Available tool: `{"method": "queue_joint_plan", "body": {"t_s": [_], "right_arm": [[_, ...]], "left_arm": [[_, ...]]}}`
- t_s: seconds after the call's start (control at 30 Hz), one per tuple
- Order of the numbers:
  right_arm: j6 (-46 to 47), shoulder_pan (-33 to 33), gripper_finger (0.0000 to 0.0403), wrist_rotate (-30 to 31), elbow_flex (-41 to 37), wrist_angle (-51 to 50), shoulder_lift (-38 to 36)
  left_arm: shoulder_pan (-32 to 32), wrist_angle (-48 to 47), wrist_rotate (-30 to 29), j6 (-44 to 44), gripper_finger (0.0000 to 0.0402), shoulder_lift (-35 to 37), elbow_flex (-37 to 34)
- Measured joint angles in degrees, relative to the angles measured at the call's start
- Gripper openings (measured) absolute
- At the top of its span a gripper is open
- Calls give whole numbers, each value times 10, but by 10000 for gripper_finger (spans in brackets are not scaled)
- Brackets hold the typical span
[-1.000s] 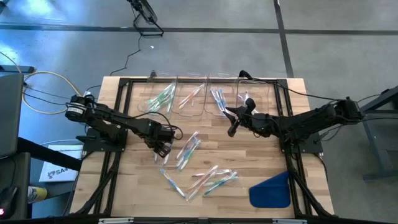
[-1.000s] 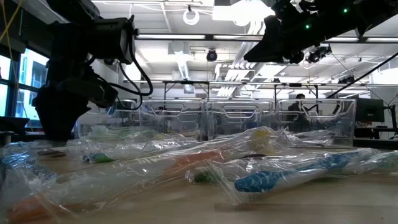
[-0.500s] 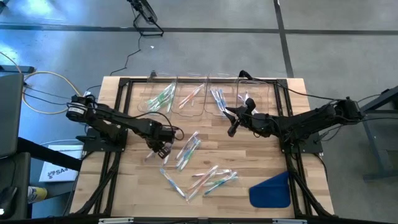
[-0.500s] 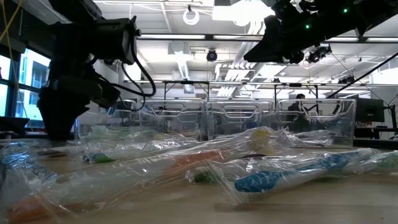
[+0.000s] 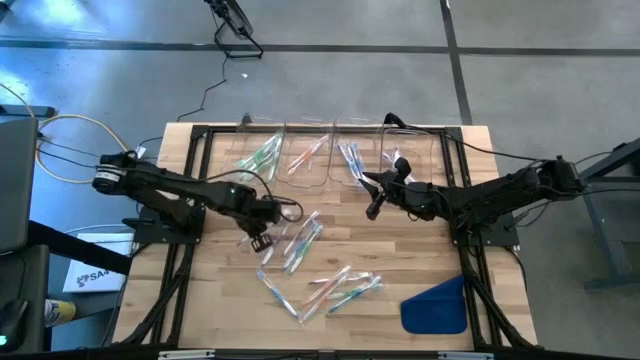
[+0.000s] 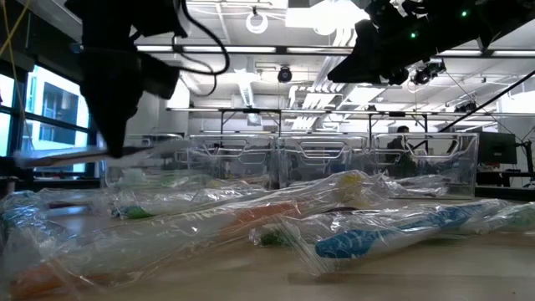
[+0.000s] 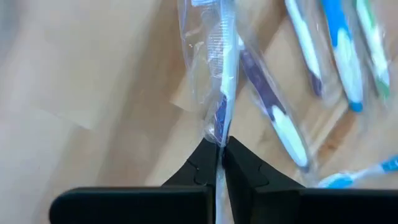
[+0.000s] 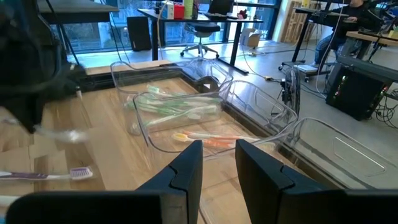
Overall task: Pick & Place Toothbrushes
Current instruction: Put the violet toothbrush into the right transparent bin
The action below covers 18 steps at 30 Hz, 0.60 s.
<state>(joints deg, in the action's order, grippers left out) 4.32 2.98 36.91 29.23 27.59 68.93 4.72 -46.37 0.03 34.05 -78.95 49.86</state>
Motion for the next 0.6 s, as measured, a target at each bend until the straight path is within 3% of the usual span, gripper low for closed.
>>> {"method": "queue_joint_plan", "body": {"t_s": [0.23, 0.37, 0.5, 0.6], "right_arm": [[0, 0, 90, 0, 0, 13, 0], [0, 0, 90, 0, 0, 33, 0], [0, 0, 90, 1, 0, 54, 0], [0, 0, 90, -2, 0, 66, 0]], "left_arm": [[-39, 9, -75, -127, 6, 67, 38], [-65, 79, -129, -255, 7, 94, 59], [-88, 184, -135, -383, 7, 107, 72], [-102, 238, -107, -473, 7, 111, 84]]}}
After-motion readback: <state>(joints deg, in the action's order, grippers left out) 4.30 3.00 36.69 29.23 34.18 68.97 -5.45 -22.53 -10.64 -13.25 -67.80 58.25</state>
